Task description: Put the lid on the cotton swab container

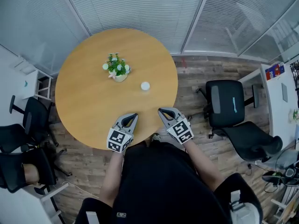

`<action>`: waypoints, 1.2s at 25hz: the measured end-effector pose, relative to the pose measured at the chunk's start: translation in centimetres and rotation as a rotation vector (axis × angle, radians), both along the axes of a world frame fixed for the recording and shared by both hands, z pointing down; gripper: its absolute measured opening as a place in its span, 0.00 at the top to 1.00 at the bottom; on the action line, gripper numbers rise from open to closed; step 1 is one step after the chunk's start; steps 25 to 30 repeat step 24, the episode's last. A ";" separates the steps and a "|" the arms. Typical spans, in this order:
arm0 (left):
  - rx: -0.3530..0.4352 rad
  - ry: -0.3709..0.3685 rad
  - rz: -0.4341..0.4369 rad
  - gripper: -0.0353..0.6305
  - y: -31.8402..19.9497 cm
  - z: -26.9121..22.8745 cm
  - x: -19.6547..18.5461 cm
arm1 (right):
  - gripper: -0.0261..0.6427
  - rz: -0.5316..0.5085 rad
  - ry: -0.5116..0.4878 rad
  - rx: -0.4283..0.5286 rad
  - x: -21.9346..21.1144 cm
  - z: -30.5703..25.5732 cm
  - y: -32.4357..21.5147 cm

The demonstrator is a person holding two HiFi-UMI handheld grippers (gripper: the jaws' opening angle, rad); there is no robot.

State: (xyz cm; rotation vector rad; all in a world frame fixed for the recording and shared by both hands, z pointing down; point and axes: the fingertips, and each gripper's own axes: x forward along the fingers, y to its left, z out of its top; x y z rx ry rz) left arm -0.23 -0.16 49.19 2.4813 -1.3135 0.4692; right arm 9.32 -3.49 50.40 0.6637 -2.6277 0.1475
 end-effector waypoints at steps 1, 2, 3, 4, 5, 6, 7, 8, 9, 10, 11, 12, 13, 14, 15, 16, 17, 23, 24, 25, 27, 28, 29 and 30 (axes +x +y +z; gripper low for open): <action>0.002 0.000 0.000 0.94 0.0 -0.1 0.1 | 0.95 0.002 0.000 0.002 0.2 -0.1 0.0; 0.004 0.000 -0.001 0.94 0.0 -0.2 0.2 | 0.95 0.005 -0.001 0.002 0.4 -0.2 0.1; 0.007 0.000 -0.001 0.94 0.0 -0.3 0.2 | 0.95 0.009 -0.001 0.003 0.7 -0.2 0.1; 0.010 0.000 -0.001 0.94 0.0 -0.4 0.3 | 0.95 0.013 -0.001 0.003 0.9 -0.2 0.1; 0.012 -0.002 0.001 0.94 0.1 -0.5 0.3 | 0.95 0.017 0.000 0.004 1.0 -0.2 0.1; 0.013 -0.003 0.002 0.94 0.1 -0.5 0.3 | 0.95 0.019 0.001 0.005 1.1 -0.2 0.1; 0.013 -0.004 0.002 0.94 0.1 -0.5 0.3 | 0.95 0.020 0.001 0.006 1.2 -0.2 0.0; 0.011 -0.005 0.001 0.94 0.1 -0.5 0.4 | 0.95 0.020 0.002 0.008 1.3 -0.3 0.0; 0.011 -0.005 0.001 0.94 0.2 -0.4 0.6 | 0.95 0.018 0.003 0.009 1.5 -0.3 0.1; 0.010 -0.006 0.002 0.94 0.3 -0.4 0.8 | 0.95 0.016 0.004 0.011 1.6 -0.4 0.1; 0.010 -0.006 0.003 0.94 0.3 -0.4 1.0 | 0.95 0.015 0.006 0.012 1.8 -0.4 0.1; 0.010 -0.006 0.005 0.94 0.3 -0.4 1.2 | 0.95 0.015 0.008 0.012 1.9 -0.4 0.0; 0.010 -0.006 0.007 0.94 0.3 -0.4 1.3 | 0.95 0.015 0.009 0.013 2.0 -0.4 -0.1; 0.009 -0.007 0.008 0.94 0.3 -0.4 1.4 | 0.95 0.015 0.009 0.013 2.1 -0.5 -0.2; 0.008 -0.007 0.009 0.94 0.2 -0.4 1.5 | 0.95 0.016 0.008 0.016 2.1 -0.6 -0.3; 0.007 -0.007 0.010 0.94 0.2 -0.3 1.5 | 0.95 0.019 0.006 0.019 2.0 -0.8 -0.4; 0.006 -0.006 0.011 0.94 0.2 -0.2 1.6 | 0.95 0.020 0.004 0.021 2.0 -0.9 -0.4; -0.004 0.001 0.010 0.94 0.0 0.1 2.0 | 0.95 0.002 0.023 0.000 2.5 0.2 0.0; -0.004 0.002 0.012 0.94 -0.1 0.1 2.1 | 0.95 0.000 0.025 0.000 2.6 0.2 0.0; -0.004 0.002 0.012 0.94 -0.1 0.1 2.1 | 0.95 0.000 0.025 0.000 2.6 0.2 0.0; -0.004 0.002 0.012 0.94 -0.1 0.1 2.1 | 0.95 0.000 0.025 0.000 2.6 0.2 0.0; -0.004 0.002 0.012 0.94 -0.1 0.1 2.1 | 0.95 0.000 0.025 0.000 2.6 0.2 0.0; -0.004 0.002 0.012 0.94 -0.1 0.1 2.1 | 0.95 0.000 0.025 0.000 2.6 0.2 0.0; -0.004 0.002 0.012 0.94 -0.1 0.1 2.1 | 0.95 0.000 0.025 0.000 2.6 0.2 0.0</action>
